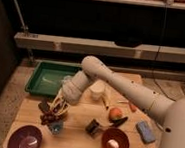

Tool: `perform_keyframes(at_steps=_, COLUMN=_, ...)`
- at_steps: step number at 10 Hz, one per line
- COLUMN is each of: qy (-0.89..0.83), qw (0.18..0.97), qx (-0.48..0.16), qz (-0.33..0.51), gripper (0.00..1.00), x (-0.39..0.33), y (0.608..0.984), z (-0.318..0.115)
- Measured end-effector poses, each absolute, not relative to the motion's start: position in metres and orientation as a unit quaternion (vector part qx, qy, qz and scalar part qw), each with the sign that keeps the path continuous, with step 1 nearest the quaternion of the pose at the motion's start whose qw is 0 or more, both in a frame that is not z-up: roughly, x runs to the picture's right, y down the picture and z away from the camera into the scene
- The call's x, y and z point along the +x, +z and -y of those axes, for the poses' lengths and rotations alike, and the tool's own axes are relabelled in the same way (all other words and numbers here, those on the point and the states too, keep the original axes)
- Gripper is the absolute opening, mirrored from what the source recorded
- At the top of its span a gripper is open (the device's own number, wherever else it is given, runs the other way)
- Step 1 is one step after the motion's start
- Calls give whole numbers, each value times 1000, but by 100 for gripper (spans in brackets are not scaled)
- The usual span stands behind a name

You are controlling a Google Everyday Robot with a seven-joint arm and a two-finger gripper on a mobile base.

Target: Place grapes in plastic cup

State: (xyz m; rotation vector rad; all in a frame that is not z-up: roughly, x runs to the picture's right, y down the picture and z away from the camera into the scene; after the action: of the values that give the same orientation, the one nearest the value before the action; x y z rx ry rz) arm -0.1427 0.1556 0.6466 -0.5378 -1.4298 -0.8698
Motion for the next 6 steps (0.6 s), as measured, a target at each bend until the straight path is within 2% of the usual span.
perform_keyframes(at_steps=6, qy=-374, qw=648, qx=-254, qz=614, gripper=0, x=-130, y=660, z=-169)
